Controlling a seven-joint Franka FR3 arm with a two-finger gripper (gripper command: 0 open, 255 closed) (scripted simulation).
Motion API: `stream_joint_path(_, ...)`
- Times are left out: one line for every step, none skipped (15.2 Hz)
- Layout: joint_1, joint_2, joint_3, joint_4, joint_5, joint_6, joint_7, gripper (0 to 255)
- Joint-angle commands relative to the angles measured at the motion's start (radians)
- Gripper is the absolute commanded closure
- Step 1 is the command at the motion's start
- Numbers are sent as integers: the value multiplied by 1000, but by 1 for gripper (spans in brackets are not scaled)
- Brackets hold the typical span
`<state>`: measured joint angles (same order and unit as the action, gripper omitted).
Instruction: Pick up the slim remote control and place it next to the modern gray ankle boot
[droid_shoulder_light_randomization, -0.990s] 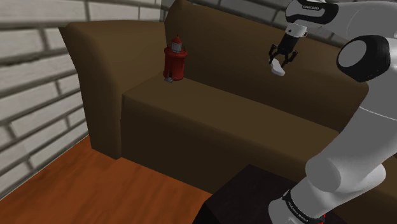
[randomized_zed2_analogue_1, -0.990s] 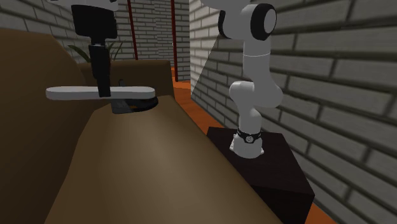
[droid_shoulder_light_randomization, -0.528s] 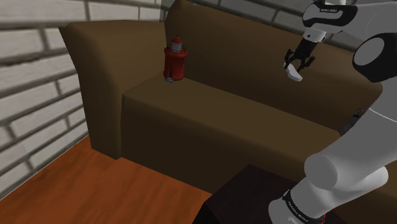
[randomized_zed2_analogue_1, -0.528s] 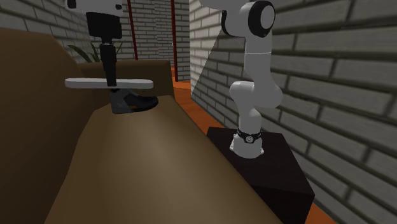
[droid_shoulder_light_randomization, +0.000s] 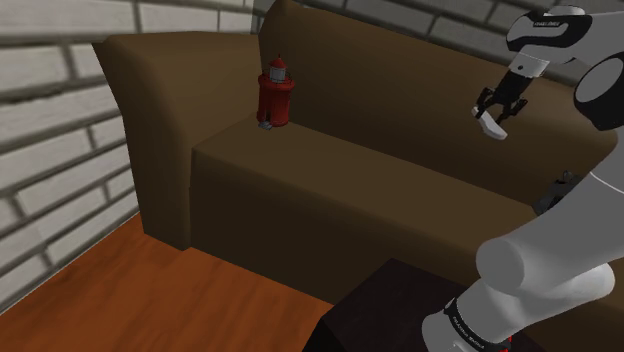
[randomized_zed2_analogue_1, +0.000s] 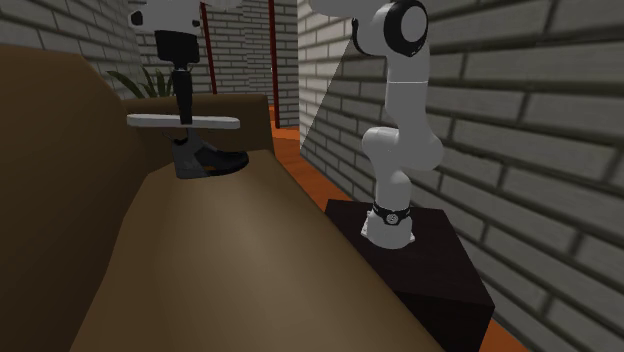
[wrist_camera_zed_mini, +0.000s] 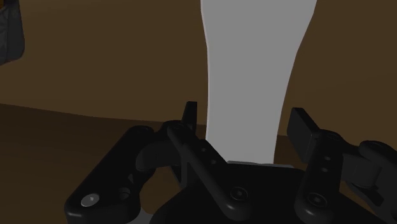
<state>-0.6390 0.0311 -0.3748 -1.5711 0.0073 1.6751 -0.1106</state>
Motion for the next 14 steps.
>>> stream_joint_path(-25,-5,-23,-4,3,-1,-49,255)
stream_joint_path(-37,-6,-34,-4,4,-1,-72,255)
stream_joint_path(-49,-5,-46,-4,7,-1,-96,255)
stream_joint_path(-61,-4,-57,-2,9,-2,-120,255)
stream_joint_path(-74,-1,-69,1,13,-3,-145,255)
stream_joint_path(-87,3,-81,6,17,-4,-170,255)
stream_joint_path(-100,8,-93,11,21,-5,-195,255)
stream_joint_path(-113,14,-105,18,26,-7,-220,255)
stream_joint_path(-127,22,-116,27,32,-10,-246,255)
stream_joint_path(-142,31,-128,37,39,-13,-272,255)
stream_joint_path(-156,41,-140,48,47,-16,-298,255)
stream_joint_path(-172,52,-152,61,55,-19,-325,255)
stream_joint_path(-188,65,-163,75,64,-24,-352,255)
stream_joint_path(-206,81,-176,92,76,-29,-382,255)
